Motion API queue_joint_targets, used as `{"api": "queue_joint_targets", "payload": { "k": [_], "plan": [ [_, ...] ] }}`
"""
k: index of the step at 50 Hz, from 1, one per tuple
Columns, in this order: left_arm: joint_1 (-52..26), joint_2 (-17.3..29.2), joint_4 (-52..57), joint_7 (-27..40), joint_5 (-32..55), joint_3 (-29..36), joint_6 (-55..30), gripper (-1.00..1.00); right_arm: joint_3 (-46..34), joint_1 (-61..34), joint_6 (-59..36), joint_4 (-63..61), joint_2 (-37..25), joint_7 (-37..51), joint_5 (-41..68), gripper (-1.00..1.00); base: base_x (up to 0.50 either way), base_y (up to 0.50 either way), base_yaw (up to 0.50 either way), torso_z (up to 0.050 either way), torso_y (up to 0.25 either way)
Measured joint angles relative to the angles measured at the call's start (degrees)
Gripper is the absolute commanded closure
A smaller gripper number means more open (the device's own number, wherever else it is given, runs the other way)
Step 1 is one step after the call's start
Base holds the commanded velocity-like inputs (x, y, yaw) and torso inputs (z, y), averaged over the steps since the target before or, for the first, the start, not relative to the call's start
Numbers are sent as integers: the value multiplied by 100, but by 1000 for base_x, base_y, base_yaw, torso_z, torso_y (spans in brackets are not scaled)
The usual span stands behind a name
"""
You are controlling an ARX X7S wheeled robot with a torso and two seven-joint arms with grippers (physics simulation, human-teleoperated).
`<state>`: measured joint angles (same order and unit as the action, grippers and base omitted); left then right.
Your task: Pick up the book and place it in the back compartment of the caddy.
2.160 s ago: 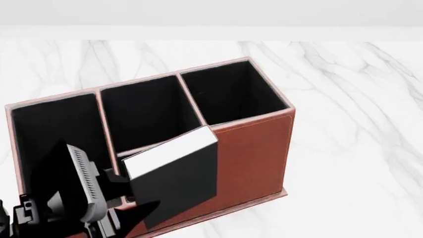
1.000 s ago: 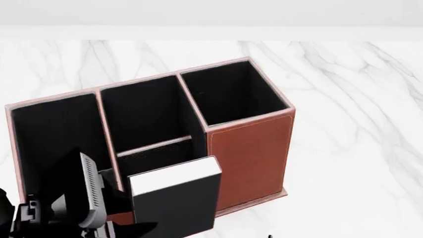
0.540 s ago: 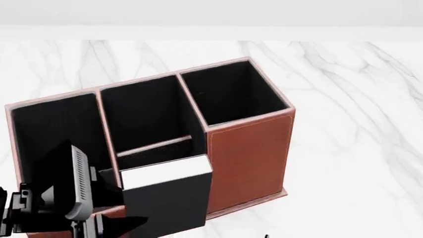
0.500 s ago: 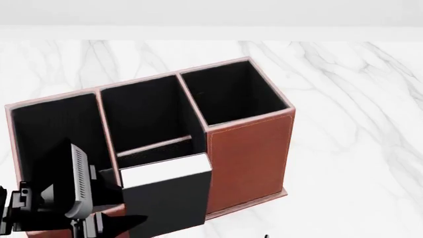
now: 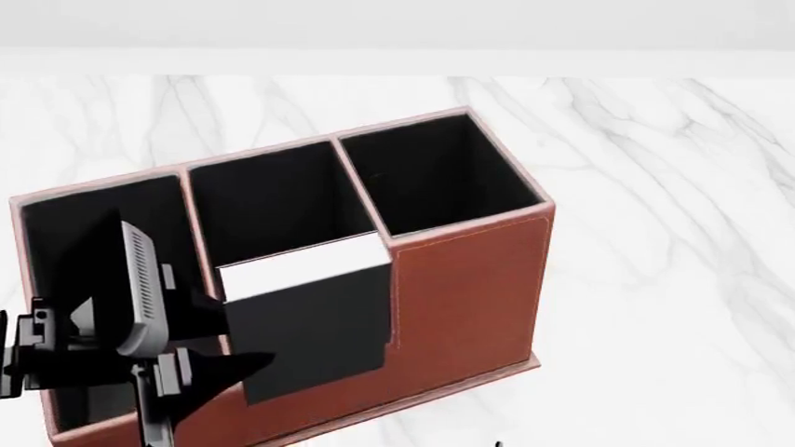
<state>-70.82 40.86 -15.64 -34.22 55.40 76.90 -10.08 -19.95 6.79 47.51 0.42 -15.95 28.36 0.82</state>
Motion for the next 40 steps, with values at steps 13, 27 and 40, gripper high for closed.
{"api": "queue_joint_targets", "payload": {
  "k": [13,27,40],
  "plan": [
    [-262,-192,-477,-195,-2,-19,-175,100,-26,-4,3,5,-9,22,-13,-100,0,0,0,1,2],
    [-447,-627,-1402,-682,-117,49,-175,100,-53,-22,10,20,-27,40,-1,-100,0,0,0,0,1],
    [-495,-1120,-2460,-1189,-251,79,116,100,-73,-31,13,29,-40,61,-7,-100,0,0,0,0,1]
  ]
}}
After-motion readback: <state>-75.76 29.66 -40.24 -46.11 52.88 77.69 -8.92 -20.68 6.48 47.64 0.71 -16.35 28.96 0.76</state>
